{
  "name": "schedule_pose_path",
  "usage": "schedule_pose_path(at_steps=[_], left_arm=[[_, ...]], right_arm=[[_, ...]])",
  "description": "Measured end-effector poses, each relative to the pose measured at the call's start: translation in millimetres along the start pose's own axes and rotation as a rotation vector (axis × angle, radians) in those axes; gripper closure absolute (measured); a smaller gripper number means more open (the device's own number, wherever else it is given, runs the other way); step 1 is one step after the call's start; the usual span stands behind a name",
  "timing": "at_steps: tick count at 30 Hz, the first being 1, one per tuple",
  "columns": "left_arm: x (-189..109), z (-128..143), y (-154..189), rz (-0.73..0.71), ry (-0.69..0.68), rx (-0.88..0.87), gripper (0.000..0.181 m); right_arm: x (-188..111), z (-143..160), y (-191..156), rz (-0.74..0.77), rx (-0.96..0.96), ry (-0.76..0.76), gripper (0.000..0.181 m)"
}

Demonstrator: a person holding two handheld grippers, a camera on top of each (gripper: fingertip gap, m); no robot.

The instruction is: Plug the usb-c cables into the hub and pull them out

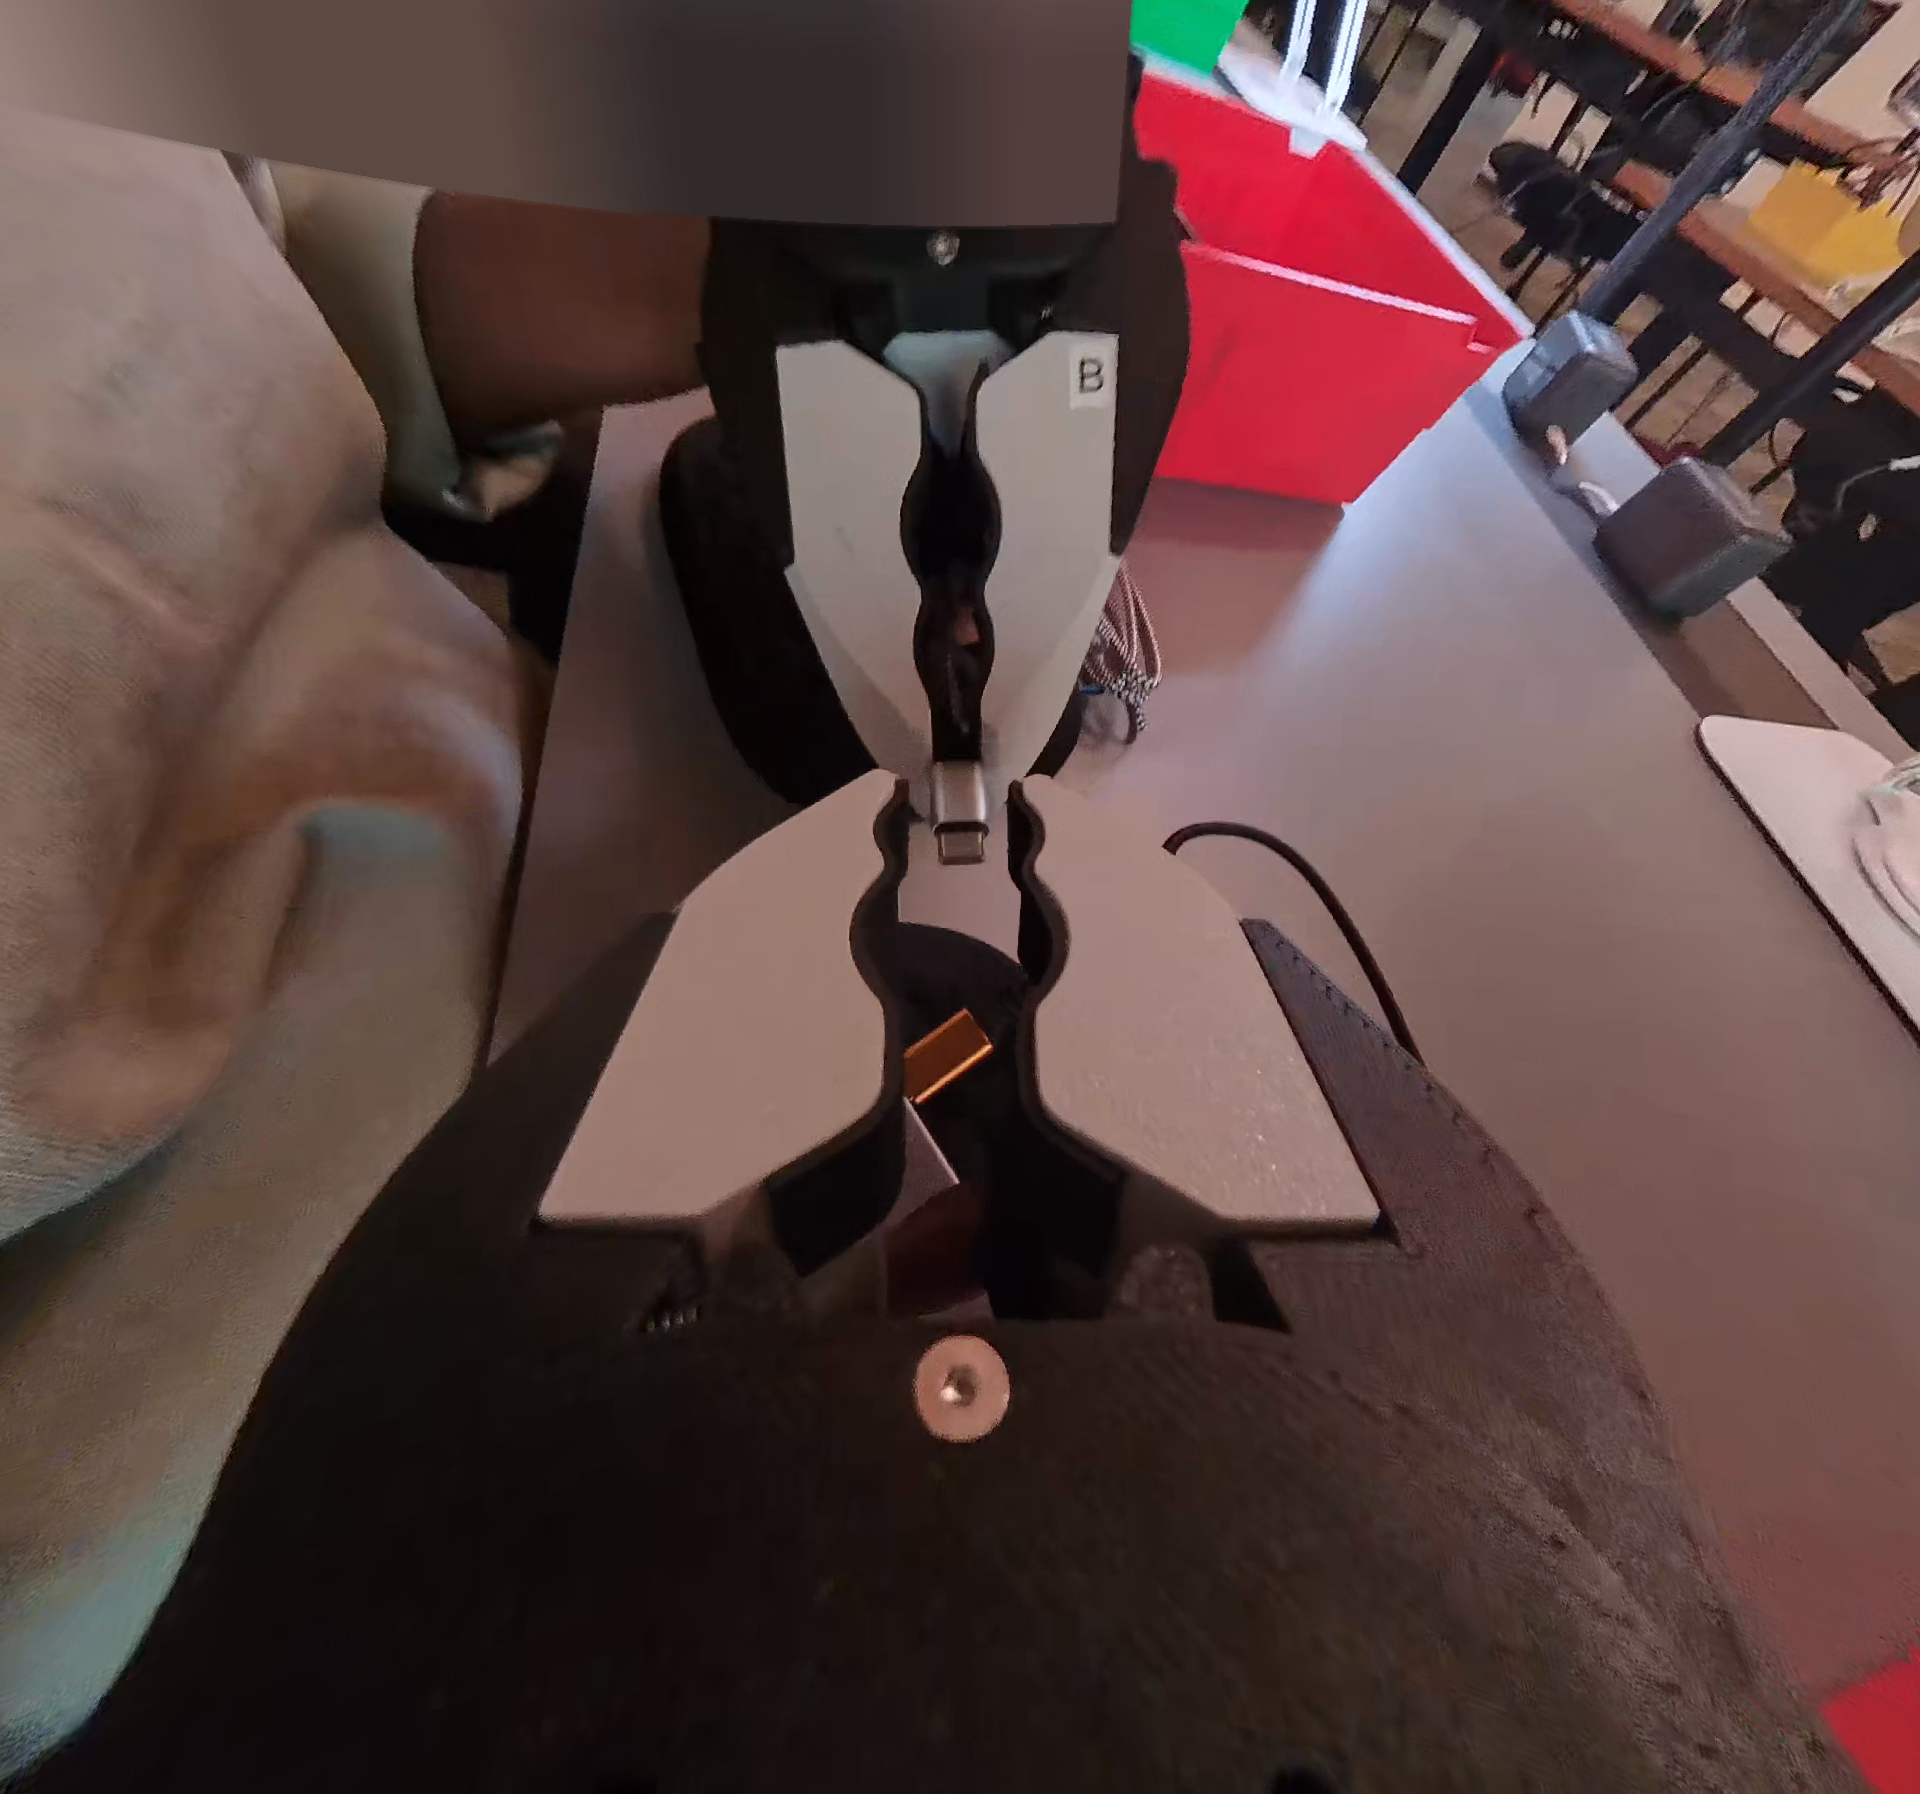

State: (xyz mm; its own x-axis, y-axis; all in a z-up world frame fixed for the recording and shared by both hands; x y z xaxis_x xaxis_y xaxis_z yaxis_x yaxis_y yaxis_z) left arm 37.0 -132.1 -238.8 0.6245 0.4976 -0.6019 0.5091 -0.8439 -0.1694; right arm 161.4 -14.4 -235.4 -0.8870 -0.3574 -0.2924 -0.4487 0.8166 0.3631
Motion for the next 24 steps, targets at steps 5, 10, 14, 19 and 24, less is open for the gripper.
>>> schedule_pose_path(at_steps=[5, 10, 14, 19, 24], left_arm=[[-2.8, 0.7, 1.0, 0.025, 0.031, -0.011, 0.177], [-2.3, 4.9, 2.8, 0.076, 0.087, 0.008, 0.176], [-1.0, 7.9, 3.2, 0.077, 0.115, 0.015, 0.170], [-2.2, 9.5, 2.9, 0.067, 0.149, 0.006, 0.168], [-2.2, 9.3, 3.9, 0.061, 0.185, -0.008, 0.170]], right_arm=[[1.5, -1.0, -1.5, -0.010, 0.000, -0.017, 0.171], [1.0, 2.7, -2.8, -0.056, -0.013, 0.040, 0.171], [1.0, 5.6, -1.5, -0.069, 0.002, 0.064, 0.171], [2.6, 6.7, -1.5, -0.069, 0.020, 0.061, 0.171], [4.1, 7.0, -2.1, -0.074, 0.028, 0.065, 0.171]])
Point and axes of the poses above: each gripper's, where its closed fingertips meet, x out along the fingers, z out of its underside, y = z × x across the jaws, the point moved 10 cm from there along -x, back along the fingers, and after that the axes turned 14 degrees about z, right-handed, at the moved point
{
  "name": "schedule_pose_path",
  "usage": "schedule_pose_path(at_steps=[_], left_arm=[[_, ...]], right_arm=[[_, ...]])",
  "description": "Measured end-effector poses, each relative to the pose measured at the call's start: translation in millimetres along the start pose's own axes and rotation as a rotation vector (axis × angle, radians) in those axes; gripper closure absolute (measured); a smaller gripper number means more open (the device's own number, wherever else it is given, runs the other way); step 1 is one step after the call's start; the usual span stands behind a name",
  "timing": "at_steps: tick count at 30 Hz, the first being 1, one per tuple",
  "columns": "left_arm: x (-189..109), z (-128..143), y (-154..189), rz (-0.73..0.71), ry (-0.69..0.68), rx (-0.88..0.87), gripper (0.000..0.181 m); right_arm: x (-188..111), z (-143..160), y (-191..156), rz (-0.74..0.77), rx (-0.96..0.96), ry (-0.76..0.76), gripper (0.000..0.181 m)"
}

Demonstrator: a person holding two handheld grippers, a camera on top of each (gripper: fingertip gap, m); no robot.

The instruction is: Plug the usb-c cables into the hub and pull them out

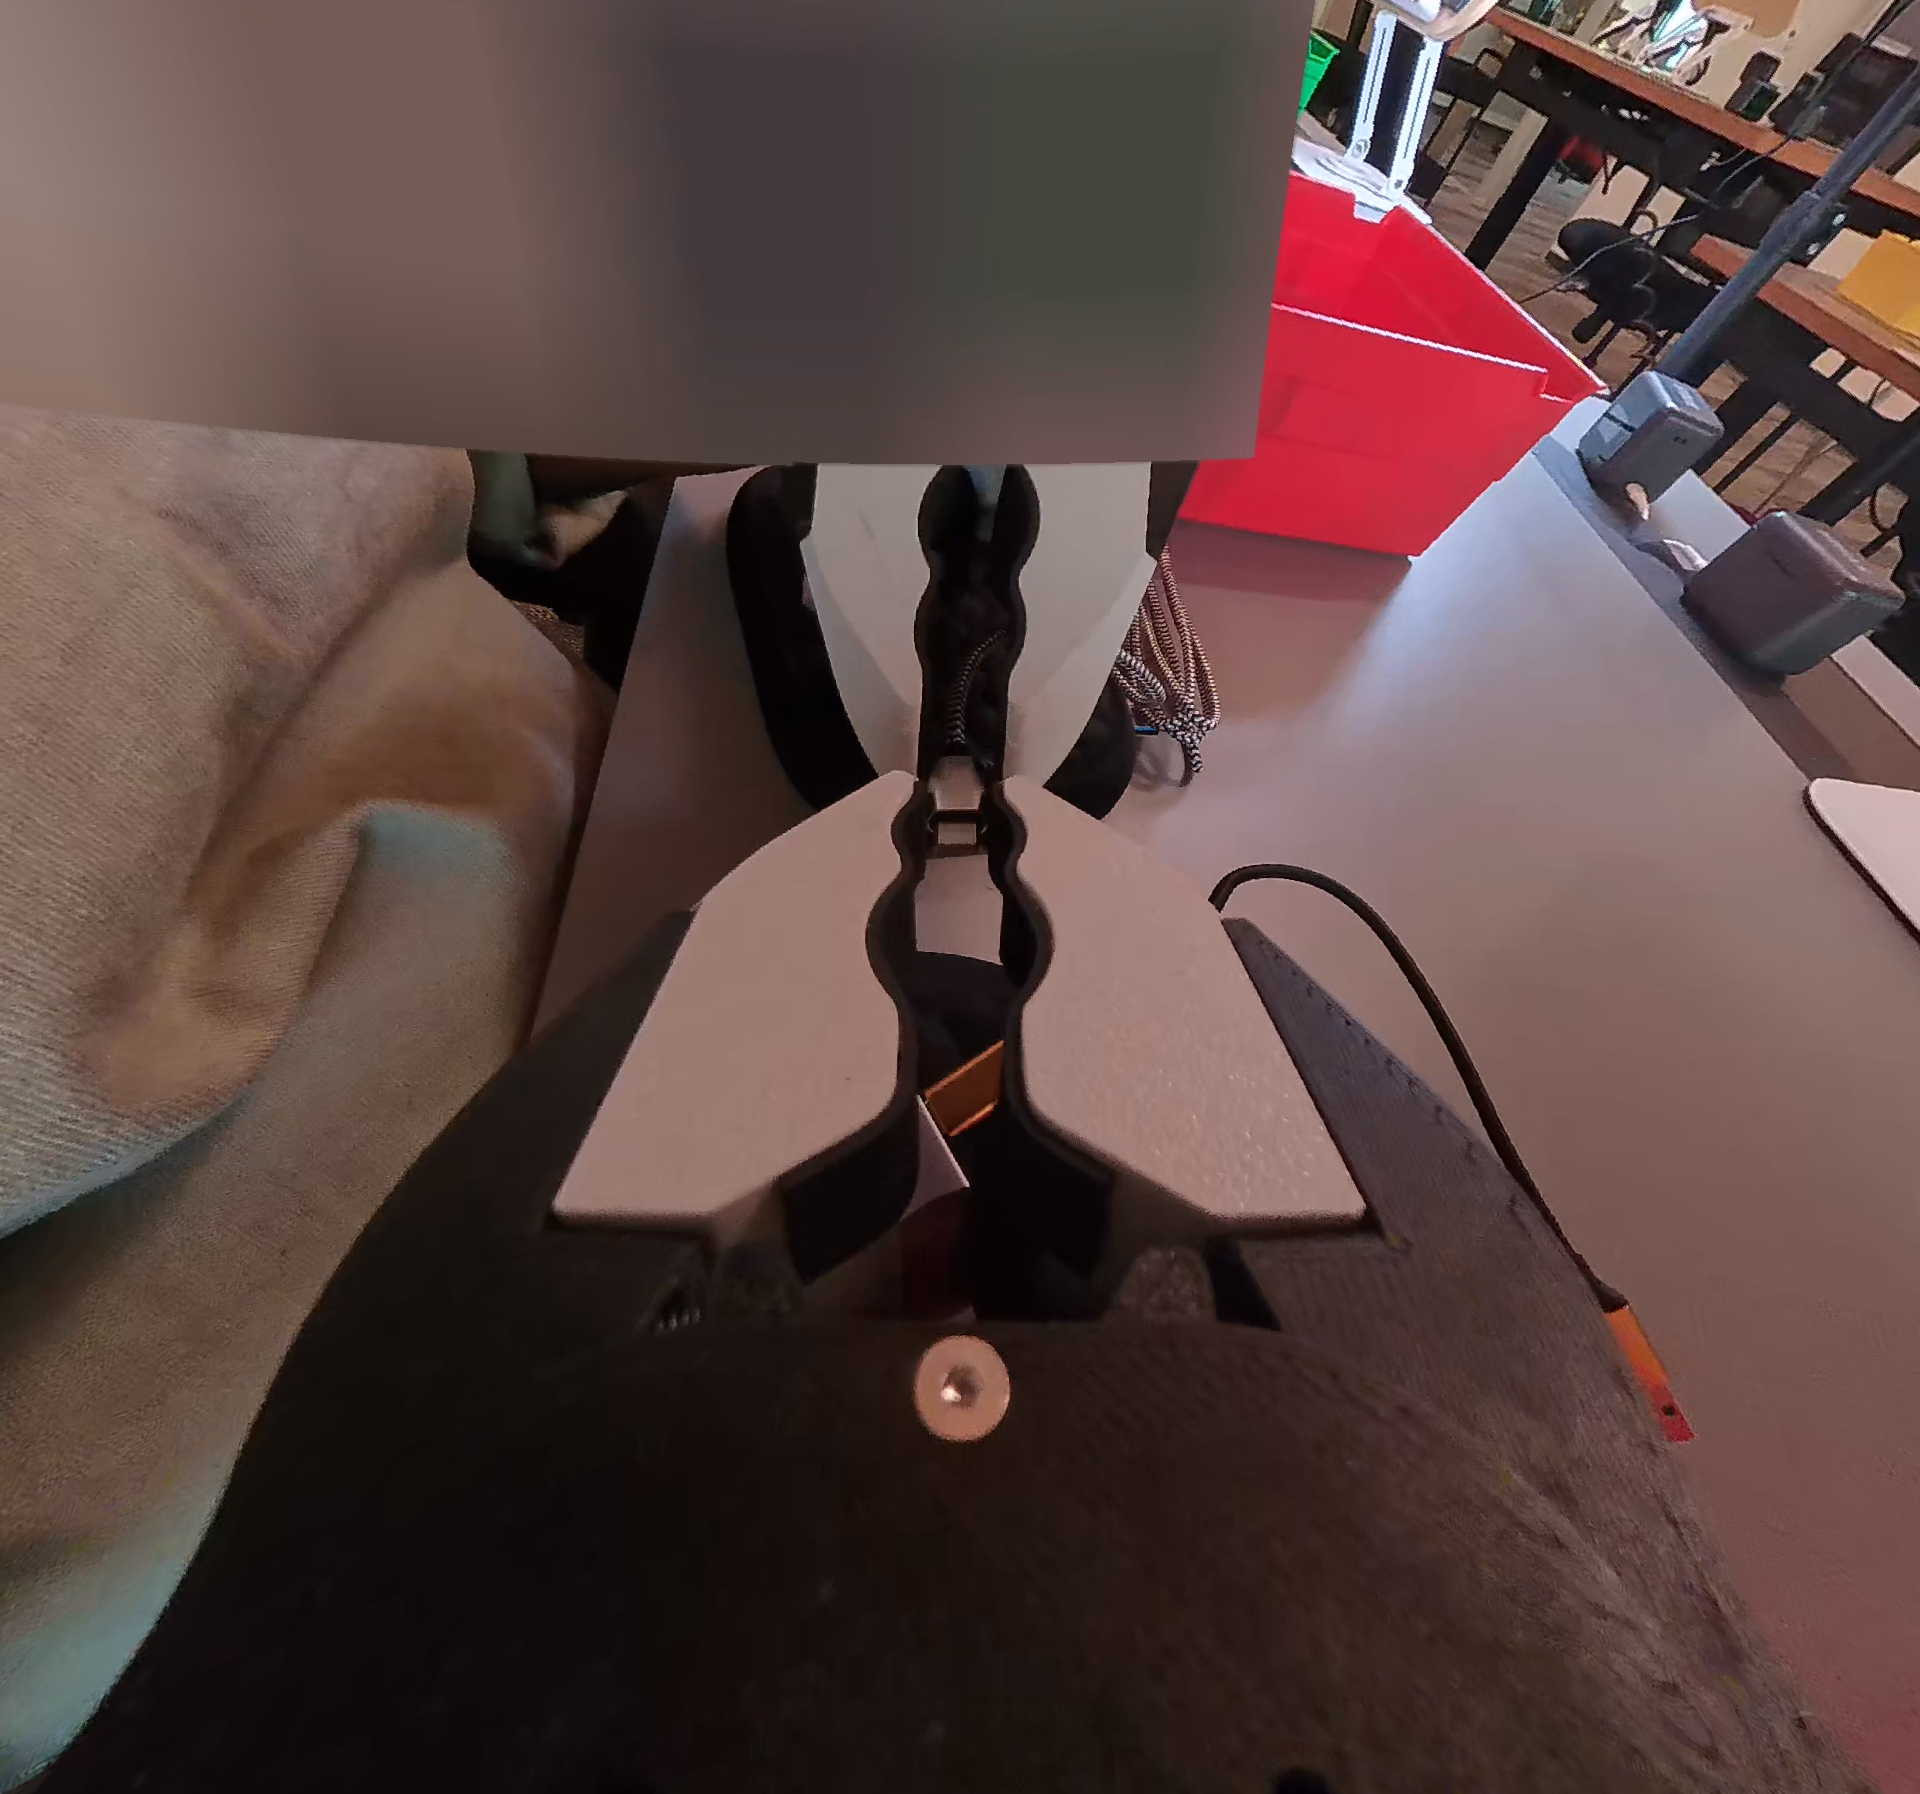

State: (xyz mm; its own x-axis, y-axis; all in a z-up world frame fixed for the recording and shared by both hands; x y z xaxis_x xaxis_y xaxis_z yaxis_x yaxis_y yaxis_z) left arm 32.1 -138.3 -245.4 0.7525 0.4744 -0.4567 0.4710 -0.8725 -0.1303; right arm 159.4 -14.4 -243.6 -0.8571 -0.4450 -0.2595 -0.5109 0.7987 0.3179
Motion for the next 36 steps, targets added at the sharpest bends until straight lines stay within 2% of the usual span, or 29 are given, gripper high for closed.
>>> schedule_pose_path(at_steps=[13, 15, 18, 21, 26, 28, 31, 36], left_arm=[[1.8, 0.4, 1.7, -0.030, 0.015, -0.036, 0.172], [3.3, 1.0, 2.3, -0.039, -0.019, -0.054, 0.172], [5.6, 4.9, 4.9, -0.046, -0.057, -0.060, 0.172], [6.6, 8.8, 7.8, -0.043, -0.058, -0.078, 0.172], [11.0, 13.7, 10.1, -0.052, -0.082, -0.096, 0.172], [12.5, 15.6, 10.6, -0.072, -0.115, -0.103, 0.172], [14.0, 16.5, 13.1, -0.104, -0.163, -0.092, 0.172], [11.6, 12.6, 16.0, -0.210, -0.186, -0.078, 0.172]], right_arm=[[1.0, 0.9, 0.4, 0.003, 0.002, -0.007, 0.171], [-5.8, -0.9, 4.0, -0.015, -0.003, -0.020, 0.161], [-23.4, -0.2, 12.5, -0.065, -0.029, -0.134, 0.149], [-34.0, 7.9, 18.3, -0.081, -0.147, -0.341, 0.145], [-18.3, 21.0, 5.1, -0.112, -0.401, -0.578, 0.142], [-10.1, 23.5, 0.0, -0.132, -0.470, -0.612, 0.144], [-6.9, 24.3, 1.2, -0.177, -0.411, -0.640, 0.157], [-15.6, 18.8, 21.3, -0.096, -0.162, -0.603, 0.158]])
Point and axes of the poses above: each gripper's, where its closed fingertips meet, x out along the fingers, z out of its underside, y = z × x across the jaws, the point moved 10 cm from there along -x, back along the fingers, and after that the axes turned 14 degrees about z, right-handed, at the moved point
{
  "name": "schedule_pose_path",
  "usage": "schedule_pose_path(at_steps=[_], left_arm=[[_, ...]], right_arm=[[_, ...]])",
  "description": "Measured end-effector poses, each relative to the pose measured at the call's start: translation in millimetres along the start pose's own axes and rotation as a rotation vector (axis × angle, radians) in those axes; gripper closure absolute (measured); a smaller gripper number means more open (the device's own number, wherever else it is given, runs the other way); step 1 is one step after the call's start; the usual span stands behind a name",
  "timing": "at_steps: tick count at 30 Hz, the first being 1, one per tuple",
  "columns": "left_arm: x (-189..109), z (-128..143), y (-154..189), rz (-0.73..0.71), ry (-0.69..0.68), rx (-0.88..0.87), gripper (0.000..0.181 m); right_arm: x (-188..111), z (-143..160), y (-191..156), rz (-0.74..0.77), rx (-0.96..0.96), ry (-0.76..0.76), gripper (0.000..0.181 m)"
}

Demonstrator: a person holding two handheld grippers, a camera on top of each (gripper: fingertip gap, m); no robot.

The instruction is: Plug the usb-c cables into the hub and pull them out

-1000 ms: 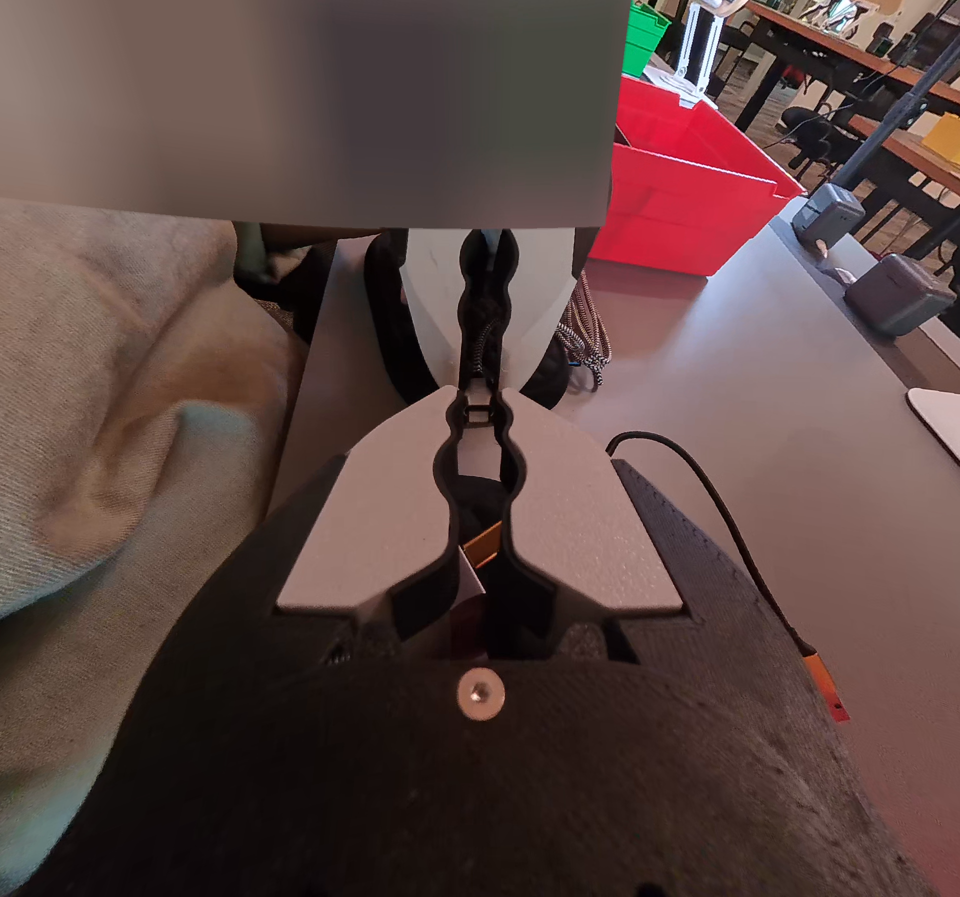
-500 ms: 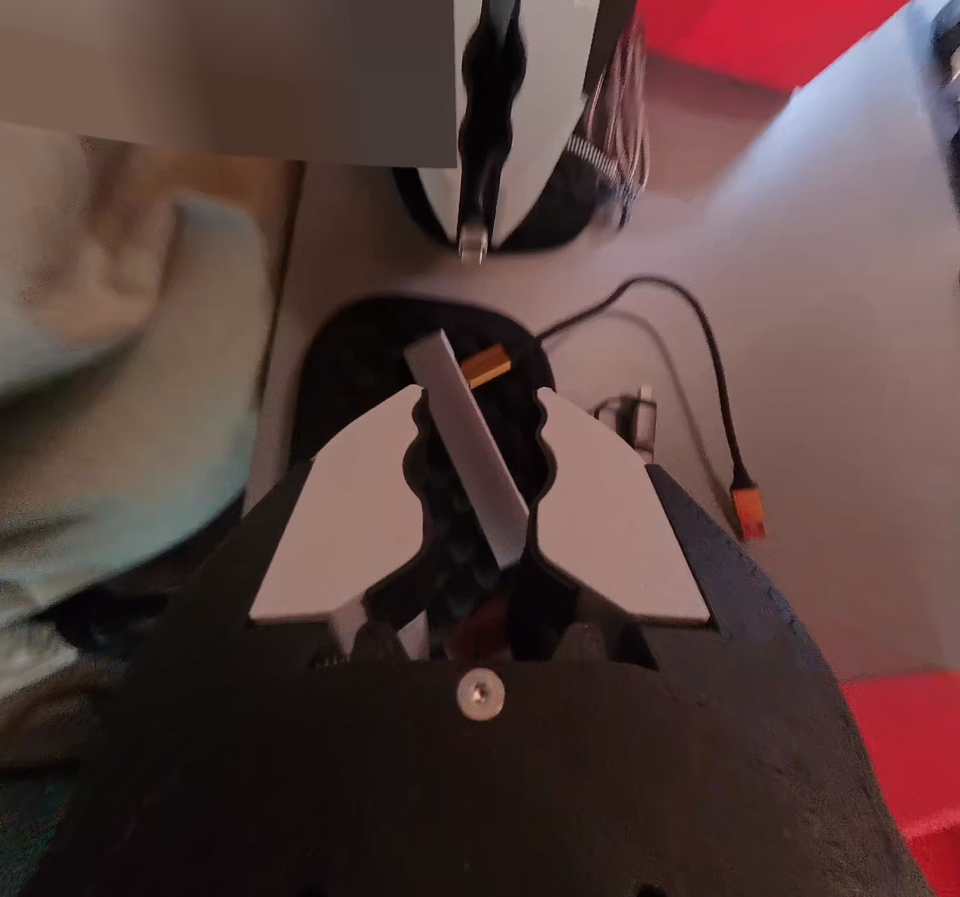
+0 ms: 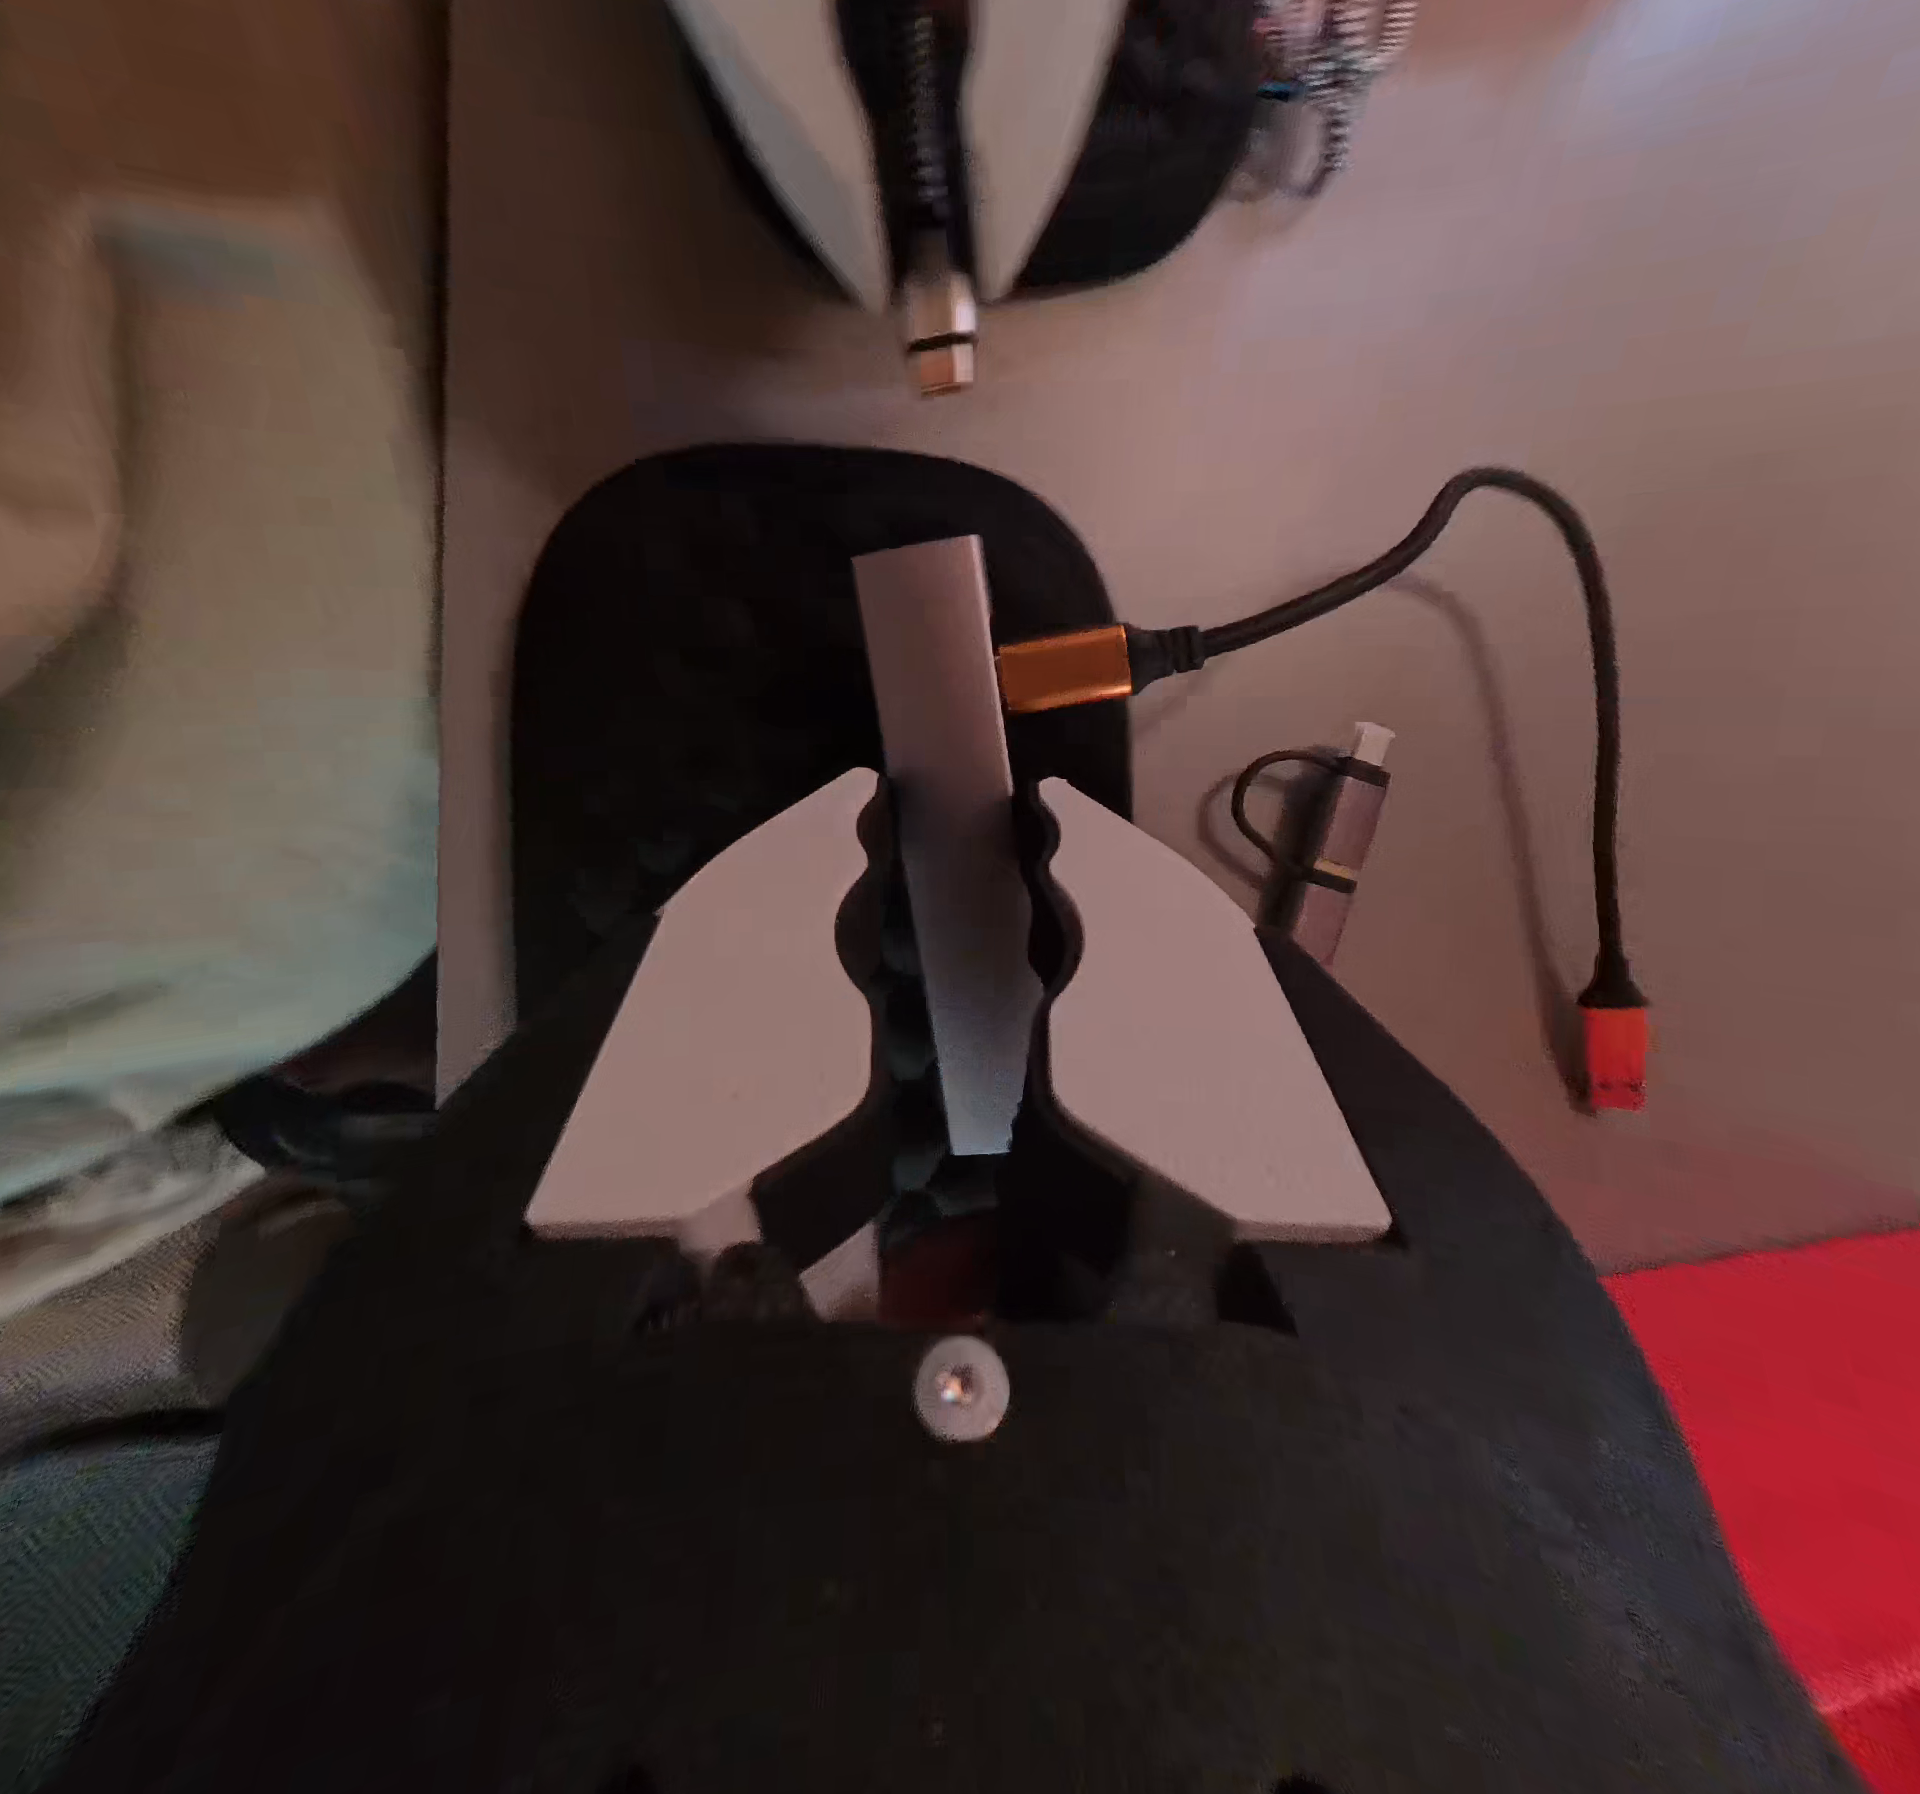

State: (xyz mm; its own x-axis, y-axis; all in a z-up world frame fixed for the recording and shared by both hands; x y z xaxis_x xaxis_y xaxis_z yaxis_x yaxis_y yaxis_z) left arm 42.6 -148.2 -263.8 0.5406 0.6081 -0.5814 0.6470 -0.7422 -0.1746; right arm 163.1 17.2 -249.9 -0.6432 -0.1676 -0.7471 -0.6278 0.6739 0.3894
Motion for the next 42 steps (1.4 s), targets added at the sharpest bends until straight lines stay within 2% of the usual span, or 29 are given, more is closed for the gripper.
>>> schedule_pose_path(at_steps=[2, 6, 12, 15, 22, 31, 38, 42], left_arm=[[0.1, -4.5, 3.3, -0.046, 0.012, 0.015, 0.172], [3.9, -8.0, 5.2, -0.089, -0.096, 0.019, 0.172], [1.2, -9.0, -2.9, -0.039, -0.011, -0.092, 0.172], [-1.5, -8.6, -4.6, 0.009, 0.027, -0.108, 0.172], [-0.5, -8.6, -7.0, 0.044, 0.023, -0.130, 0.172], [1.0, -10.5, -7.0, 0.008, -0.002, -0.124, 0.172], [1.1, -12.0, -8.3, -0.005, -0.016, -0.120, 0.172], [-3.6, -12.9, -8.3, -0.005, 0.026, -0.109, 0.172]], right_arm=[[-2.9, -1.6, 6.4, -0.008, 0.079, -0.006, 0.158], [-5.3, -16.1, 8.7, -0.030, 0.091, -0.041, 0.159], [-9.2, -31.8, 10.7, -0.015, 0.002, -0.091, 0.159], [-8.1, -31.8, 11.4, -0.012, -0.030, -0.113, 0.159], [-7.8, -32.7, 10.6, -0.003, -0.089, -0.079, 0.159], [-7.2, -33.3, 9.7, 0.037, -0.118, -0.100, 0.159], [-7.2, -34.7, 10.2, 0.037, -0.121, -0.066, 0.159], [-9.9, -34.4, 8.2, 0.055, -0.153, -0.007, 0.161]])
Point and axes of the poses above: each gripper's, where its closed fingertips meet, x out along the fingers, z out of its underside, y = z × x across the jaws, the point moved 10 cm from there along -x, back along the fingers, and after that the axes turned 14 degrees about z, right-handed, at the moved point
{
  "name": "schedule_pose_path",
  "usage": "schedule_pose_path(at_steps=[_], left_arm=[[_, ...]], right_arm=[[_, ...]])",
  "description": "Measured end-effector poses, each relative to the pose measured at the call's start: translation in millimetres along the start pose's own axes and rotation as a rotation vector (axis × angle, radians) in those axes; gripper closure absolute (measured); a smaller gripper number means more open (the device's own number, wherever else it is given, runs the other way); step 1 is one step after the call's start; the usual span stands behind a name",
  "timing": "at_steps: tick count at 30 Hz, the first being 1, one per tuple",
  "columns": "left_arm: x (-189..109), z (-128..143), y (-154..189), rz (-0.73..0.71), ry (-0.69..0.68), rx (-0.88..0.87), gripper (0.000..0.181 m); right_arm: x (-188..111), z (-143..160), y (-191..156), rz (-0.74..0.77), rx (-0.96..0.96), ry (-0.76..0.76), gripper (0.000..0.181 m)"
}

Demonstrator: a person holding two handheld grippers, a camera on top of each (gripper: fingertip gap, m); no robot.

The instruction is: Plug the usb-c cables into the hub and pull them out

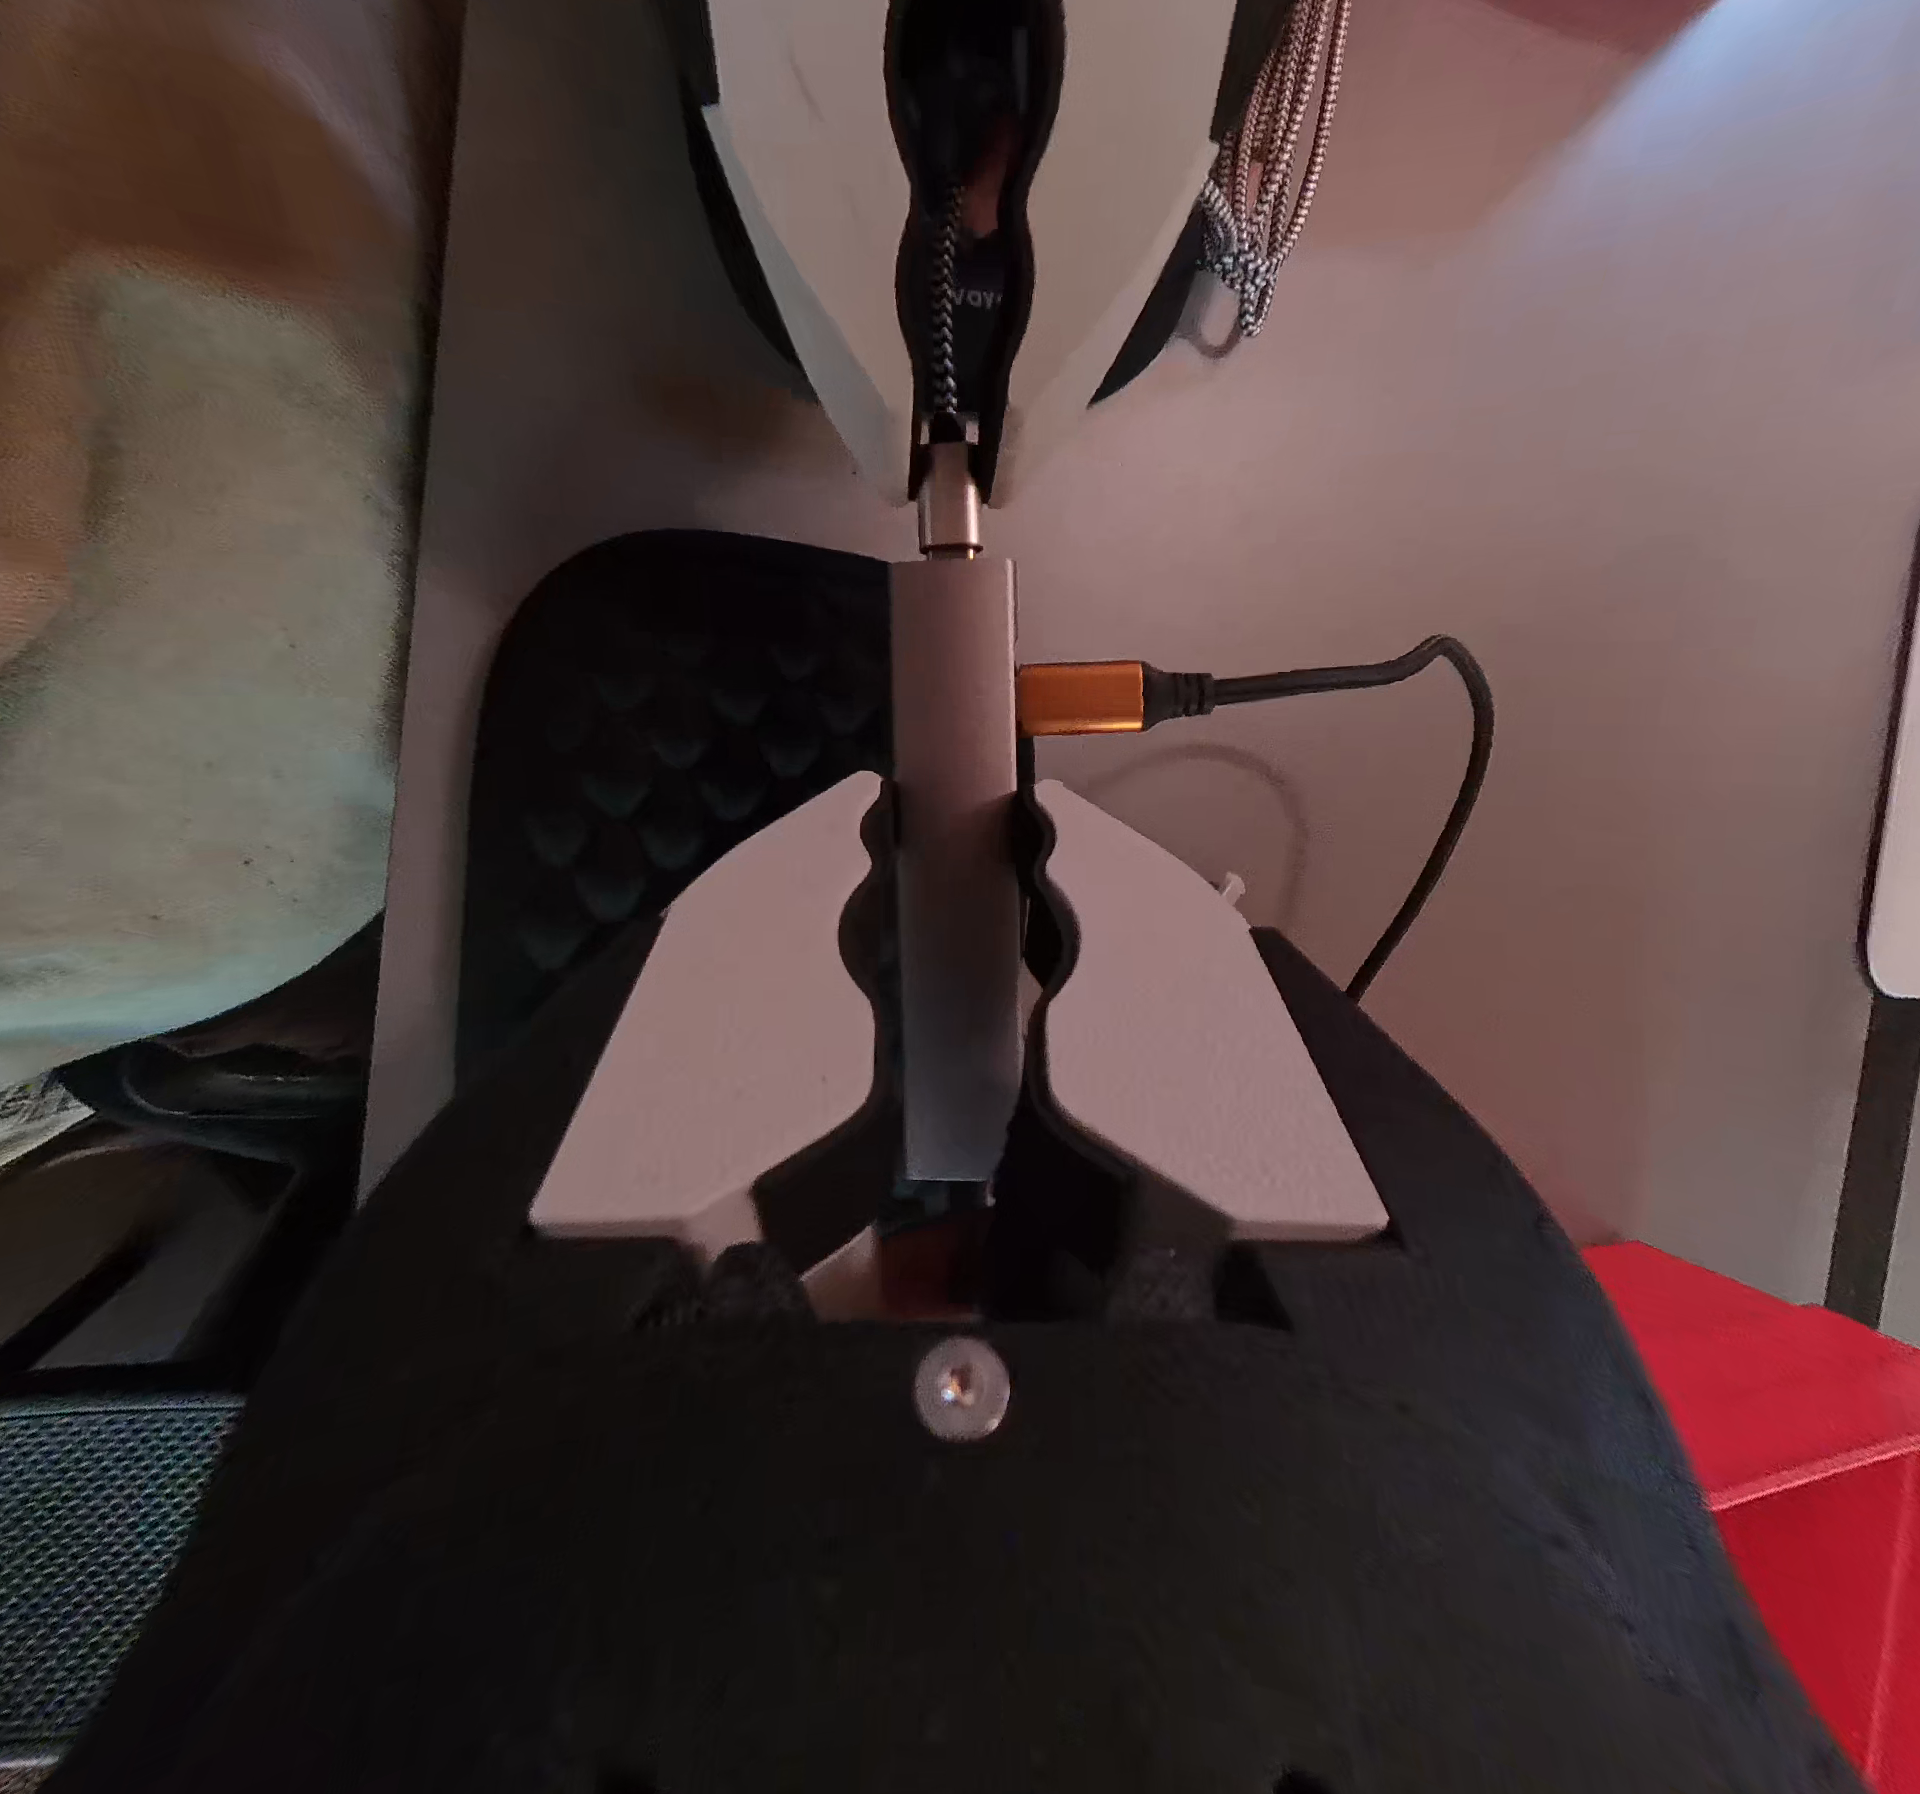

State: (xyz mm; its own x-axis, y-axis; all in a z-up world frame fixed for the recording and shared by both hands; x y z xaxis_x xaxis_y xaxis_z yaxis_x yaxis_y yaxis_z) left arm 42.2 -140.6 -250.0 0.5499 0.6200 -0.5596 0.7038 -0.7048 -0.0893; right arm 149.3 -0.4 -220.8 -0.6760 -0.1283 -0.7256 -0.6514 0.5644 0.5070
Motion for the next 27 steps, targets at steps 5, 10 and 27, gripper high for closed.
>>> schedule_pose_path(at_steps=[5, 10, 27], left_arm=[[0.9, -2.5, 3.5, 0.013, -0.054, 0.042, 0.173], [-2.2, -2.5, 1.2, -0.016, -0.029, 0.024, 0.173], [-87.0, 6.0, 20.3, -0.863, 0.755, 0.407, 0.141]], right_arm=[[0.1, -2.8, -5.7, 0.008, -0.055, 0.009, 0.161], [-3.4, -6.4, -3.2, 0.033, -0.021, 0.053, 0.161], [-44.5, -8.2, 31.2, 0.559, 0.083, 0.316, 0.160]])
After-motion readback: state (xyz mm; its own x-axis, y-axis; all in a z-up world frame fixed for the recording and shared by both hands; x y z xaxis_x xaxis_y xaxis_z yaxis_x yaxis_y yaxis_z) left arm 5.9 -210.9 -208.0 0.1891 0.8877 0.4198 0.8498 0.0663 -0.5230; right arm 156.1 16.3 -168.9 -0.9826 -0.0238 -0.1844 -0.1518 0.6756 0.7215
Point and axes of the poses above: each gripper's, where its closed fingertips meet, x out along the fingers, z out of its underside, y = z × x across the jaws, the point moved 10 cm from there along -x, back along the fingers, and after that the axes turned 14 degrees about z, right-handed, at the moved point
